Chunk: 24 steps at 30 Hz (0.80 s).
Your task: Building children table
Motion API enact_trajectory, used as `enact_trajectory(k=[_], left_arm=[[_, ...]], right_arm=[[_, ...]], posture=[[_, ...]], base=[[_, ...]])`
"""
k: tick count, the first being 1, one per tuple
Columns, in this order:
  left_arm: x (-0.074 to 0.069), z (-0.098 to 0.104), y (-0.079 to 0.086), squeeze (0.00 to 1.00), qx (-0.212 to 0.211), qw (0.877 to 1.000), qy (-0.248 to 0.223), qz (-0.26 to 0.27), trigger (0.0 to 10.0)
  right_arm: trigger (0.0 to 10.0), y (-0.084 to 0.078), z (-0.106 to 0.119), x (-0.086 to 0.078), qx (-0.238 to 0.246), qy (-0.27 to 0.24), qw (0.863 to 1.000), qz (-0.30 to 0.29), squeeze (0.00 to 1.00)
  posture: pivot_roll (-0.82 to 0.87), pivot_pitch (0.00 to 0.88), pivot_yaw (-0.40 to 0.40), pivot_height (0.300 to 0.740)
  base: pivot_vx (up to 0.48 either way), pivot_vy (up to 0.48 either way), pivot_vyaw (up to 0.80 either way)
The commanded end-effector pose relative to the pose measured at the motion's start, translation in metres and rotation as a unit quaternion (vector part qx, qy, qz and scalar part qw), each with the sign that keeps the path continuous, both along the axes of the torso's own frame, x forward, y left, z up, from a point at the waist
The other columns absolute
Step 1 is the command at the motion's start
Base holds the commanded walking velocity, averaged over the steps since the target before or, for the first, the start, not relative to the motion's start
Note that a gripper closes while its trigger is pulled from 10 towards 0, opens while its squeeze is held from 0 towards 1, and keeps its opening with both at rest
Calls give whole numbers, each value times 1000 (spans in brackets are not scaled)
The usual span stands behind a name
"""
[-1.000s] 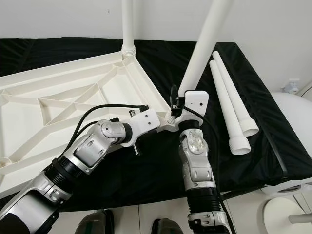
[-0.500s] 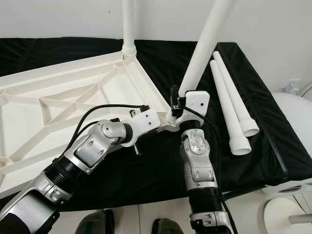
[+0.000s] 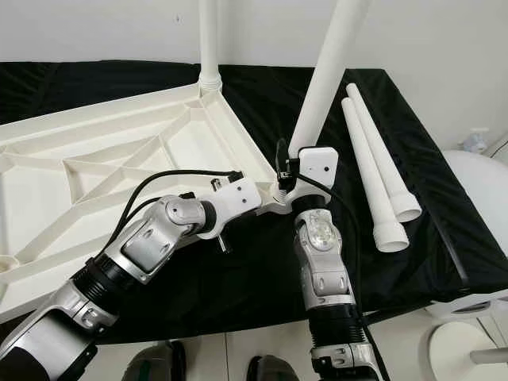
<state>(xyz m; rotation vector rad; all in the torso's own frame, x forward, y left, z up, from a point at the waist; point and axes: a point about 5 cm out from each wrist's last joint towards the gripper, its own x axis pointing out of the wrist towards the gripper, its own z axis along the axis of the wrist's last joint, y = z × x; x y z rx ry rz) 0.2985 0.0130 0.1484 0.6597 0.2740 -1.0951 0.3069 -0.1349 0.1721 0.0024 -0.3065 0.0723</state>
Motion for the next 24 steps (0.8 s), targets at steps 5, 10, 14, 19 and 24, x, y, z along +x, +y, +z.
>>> enact_trajectory(k=[5,10,14,19,24], left_arm=[[-4,1,-6,0,5,1000,-9,-15,10000],[-4,1,-6,0,5,1000,-9,-15,10000],[-4,1,-6,0,5,1000,-8,-15,10000],[-4,1,-6,0,4,1000,-8,-14,10000],[-4,1,-6,0,4,1000,-8,-14,10000]], right_arm=[[10000,-12,-22,-2,-12,52,998,-23,0],[10000,-12,-21,-2,-13,47,998,-27,0],[10000,-13,-18,-1,-13,42,999,-27,0],[10000,-14,-15,0,-14,38,999,-26,0],[10000,-14,-15,0,-14,38,999,-26,0]], posture=[[-22,83,-40,740],[-20,84,-41,740],[-20,87,-42,740],[-22,89,-43,740],[-22,89,-43,740]], base=[[0,0,0],[0,0,0],[0,0,0],[0,0,0],[0,0,0]])
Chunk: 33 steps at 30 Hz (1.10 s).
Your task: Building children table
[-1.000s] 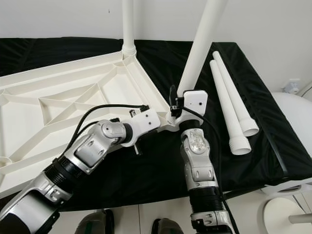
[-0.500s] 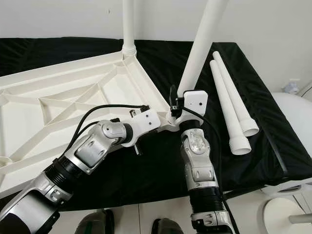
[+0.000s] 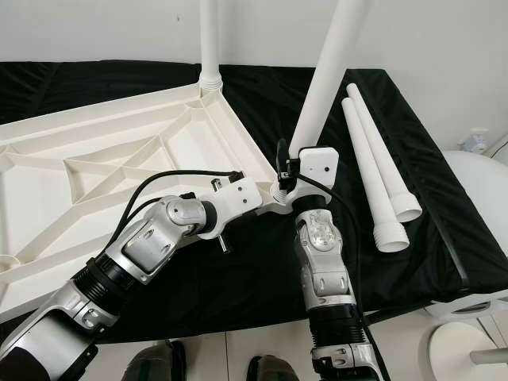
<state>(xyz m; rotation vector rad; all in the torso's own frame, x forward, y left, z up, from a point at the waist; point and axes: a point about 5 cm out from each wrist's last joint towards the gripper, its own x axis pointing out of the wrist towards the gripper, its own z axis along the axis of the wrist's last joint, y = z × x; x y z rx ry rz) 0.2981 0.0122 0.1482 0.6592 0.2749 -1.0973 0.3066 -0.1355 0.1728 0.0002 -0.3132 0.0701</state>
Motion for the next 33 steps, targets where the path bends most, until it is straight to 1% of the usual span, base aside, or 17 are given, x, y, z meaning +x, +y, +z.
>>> enact_trajectory(k=[1,14,22,23,27,28,29,30,33], left_arm=[[-3,1,-6,0,4,1000,-9,-13,10000],[-3,2,-6,0,2,1000,-9,-11,10000],[-3,2,-5,0,1,1000,-9,-12,10000],[-3,3,-6,0,1,1000,-9,-12,10000],[-3,3,-6,0,1,1000,-10,-13,10000],[-3,3,-6,0,2,1000,-10,-13,10000],[-3,3,-6,0,2,1000,-10,-13,10000],[-3,3,-6,0,2,1000,-10,-13,10000],[-3,3,-6,0,2,1000,-10,-14,10000]], right_arm=[[10000,-13,-16,0,-13,41,999,-25,0],[10000,-11,-13,0,-12,35,999,-10,0],[10000,-12,-13,0,-10,35,999,-12,0],[10000,-12,-13,0,-8,36,999,-11,1000],[10000,-12,-13,-1,-9,35,999,-15,980],[10000,-13,-13,-1,-10,34,999,-16,90],[10000,-13,-13,-1,-10,34,999,-16,90],[10000,-12,-13,-1,-11,33,999,-16,0],[10000,-12,-12,-1,-9,31,999,-15,0]], posture=[[-22,89,-43,740],[-21,93,-45,740],[-23,93,-42,740],[-23,93,-41,740],[-23,93,-41,740],[-23,93,-41,740],[-23,93,-41,740],[-23,92,-39,740],[-23,92,-38,740]], base=[[0,0,0],[0,0,0],[0,0,0],[0,0,0],[0,0,0],[0,0,0],[0,0,0],[0,0,0],[0,0,0]])
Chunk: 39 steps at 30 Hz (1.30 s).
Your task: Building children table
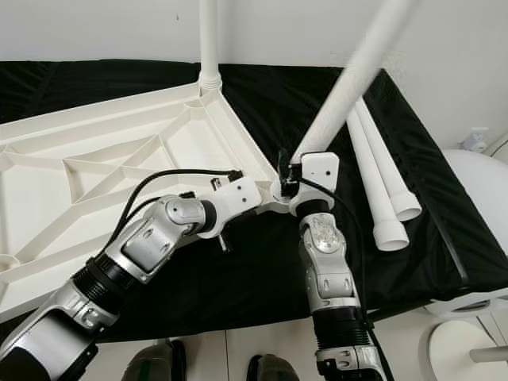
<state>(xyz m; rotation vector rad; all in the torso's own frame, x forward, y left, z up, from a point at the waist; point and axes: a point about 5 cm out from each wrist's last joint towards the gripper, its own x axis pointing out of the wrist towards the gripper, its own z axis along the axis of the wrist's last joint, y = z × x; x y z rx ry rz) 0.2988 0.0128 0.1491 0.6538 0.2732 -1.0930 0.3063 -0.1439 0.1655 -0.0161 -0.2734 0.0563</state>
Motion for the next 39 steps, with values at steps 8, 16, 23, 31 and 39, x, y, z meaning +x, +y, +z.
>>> enact_trajectory(k=[8,16,23,31,39], left_arm=[[-3,2,-6,0,4,1000,-10,-16,10000],[-3,3,-6,0,4,1000,-11,-16,10000],[-2,3,-7,0,3,1000,-12,-16,10000],[-2,3,-7,0,4,1000,-12,-18,10000],[-2,4,-7,0,3,1000,-12,-19,10000]], right_arm=[[9608,-3,-3,0,1,5,1000,-3,0],[10000,-2,-1,1,0,2,1000,1,0],[10000,-5,-4,0,-2,7,1000,1,0],[10000,-10,-13,2,-7,31,998,62,0],[10000,-17,-15,4,-3,38,992,117,0]], posture=[[-22,92,-40,740],[-23,90,-40,740],[-24,90,-39,740],[-27,91,-36,740],[-26,91,-36,740]], base=[[0,0,0],[0,0,0],[0,0,0],[0,0,0],[0,0,0]])
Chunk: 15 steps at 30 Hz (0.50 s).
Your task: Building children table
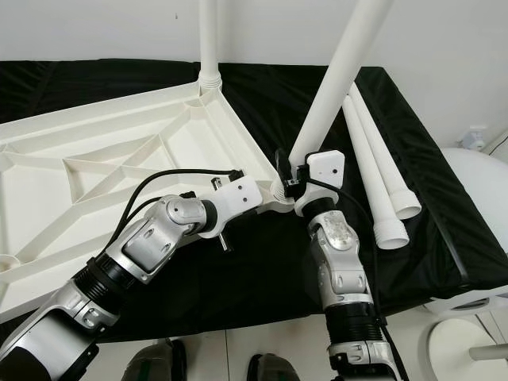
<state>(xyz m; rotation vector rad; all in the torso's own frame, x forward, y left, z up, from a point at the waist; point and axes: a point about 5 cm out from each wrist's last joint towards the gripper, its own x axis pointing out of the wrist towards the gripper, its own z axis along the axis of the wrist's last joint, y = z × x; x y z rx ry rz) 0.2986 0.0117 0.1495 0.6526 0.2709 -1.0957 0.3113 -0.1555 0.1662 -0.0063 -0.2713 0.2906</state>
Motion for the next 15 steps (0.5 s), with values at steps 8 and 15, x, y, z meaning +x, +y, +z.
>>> enact_trajectory(k=[8,15], left_arm=[[-3,3,-6,0,5,1000,-11,-18,10000],[-3,3,-6,0,4,1000,-12,-17,10000]], right_arm=[[10000,-13,-20,6,-29,44,999,3,0],[10000,1,-27,1,-37,54,998,13,0]], posture=[[-22,87,-34,740],[-19,85,-40,740]], base=[[0,0,0],[0,0,0]])
